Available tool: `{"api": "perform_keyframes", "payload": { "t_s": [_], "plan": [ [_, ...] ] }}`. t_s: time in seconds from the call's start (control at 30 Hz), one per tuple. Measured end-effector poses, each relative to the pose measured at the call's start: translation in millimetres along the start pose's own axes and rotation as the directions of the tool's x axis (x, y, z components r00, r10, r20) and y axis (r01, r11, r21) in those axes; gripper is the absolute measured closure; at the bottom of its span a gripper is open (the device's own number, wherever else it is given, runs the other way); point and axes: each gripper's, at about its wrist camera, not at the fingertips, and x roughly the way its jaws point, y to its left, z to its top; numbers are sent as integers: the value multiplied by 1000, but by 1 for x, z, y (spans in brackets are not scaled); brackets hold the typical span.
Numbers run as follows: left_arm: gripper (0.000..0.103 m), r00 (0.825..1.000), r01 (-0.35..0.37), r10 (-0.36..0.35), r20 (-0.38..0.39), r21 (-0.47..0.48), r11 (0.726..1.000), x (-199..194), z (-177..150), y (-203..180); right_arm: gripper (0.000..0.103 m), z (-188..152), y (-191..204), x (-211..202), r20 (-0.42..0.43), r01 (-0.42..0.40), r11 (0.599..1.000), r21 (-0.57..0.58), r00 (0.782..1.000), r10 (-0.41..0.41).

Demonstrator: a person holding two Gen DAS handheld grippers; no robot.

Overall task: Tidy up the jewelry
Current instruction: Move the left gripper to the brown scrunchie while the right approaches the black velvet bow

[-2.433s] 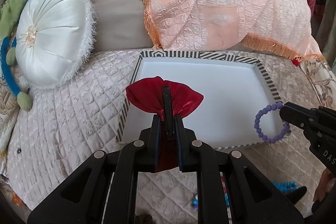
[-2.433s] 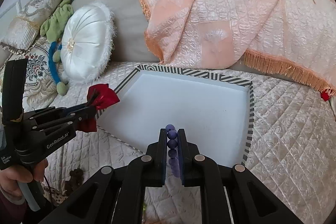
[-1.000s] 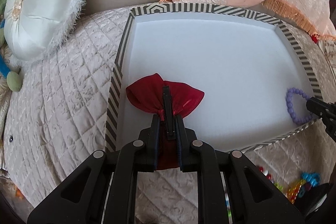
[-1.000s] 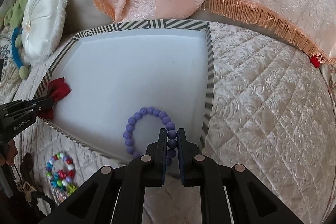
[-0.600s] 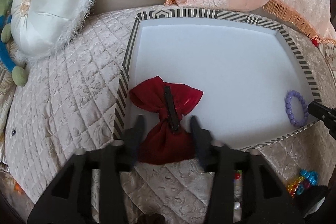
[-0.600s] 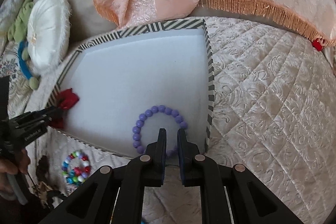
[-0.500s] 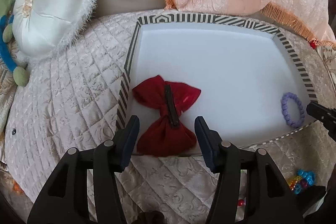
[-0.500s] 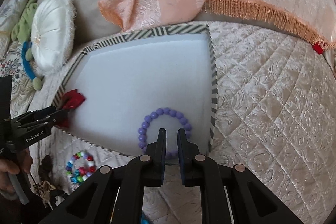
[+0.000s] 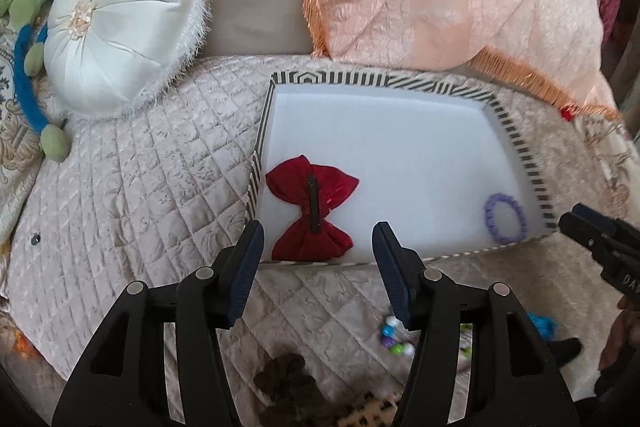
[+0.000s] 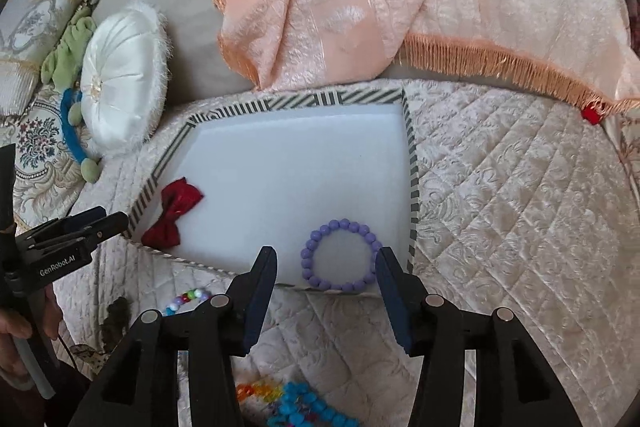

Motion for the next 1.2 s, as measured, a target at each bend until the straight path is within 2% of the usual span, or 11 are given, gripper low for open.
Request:
{"api": "perform_keyframes", "payload": {
  "t_s": [0.07, 0.13, 0.2, 0.23, 0.5, 0.7, 0.97, 1.2],
  "plan": [
    [37, 1000, 28, -28, 11, -17, 999, -12, -2, 4, 54, -3, 7, -14, 15, 0, 1000, -15, 1000, 0],
    [35, 999, 50, -49, 21, -29, 998, -22, -4, 7, 50, -7, 14, -26, 31, 6, 999, -36, 1000, -5],
    [34, 998, 58, -57, 28, -38, 998, -33, -7, 11, 40, -14, 22, -38, 48, 11, 999, -52, 999, -9],
    [34, 998, 63, -62, 31, -40, 997, -39, -10, 13, 39, -17, 25, -42, 52, 8, 998, -57, 999, -5],
    [34, 996, 78, -75, 48, -63, 995, -72, -42, 32, 38, -50, 54, -61, 32, -11, 992, -124, 999, 15],
    [34, 997, 76, -73, 39, -97, 992, -85, -72, 51, 38, -75, 66, -68, 18, -28, 991, -130, 999, 31],
    [34, 995, 95, -96, 3, -124, 988, -87, -107, 60, 38, -111, 72, -79, 34, 56, 980, -191, 998, -50],
    [34, 993, 120, -121, -1, -123, 985, -84, -125, 54, 38, -133, 57, -88, 25, 61, 983, -173, 998, -57]
  ]
}}
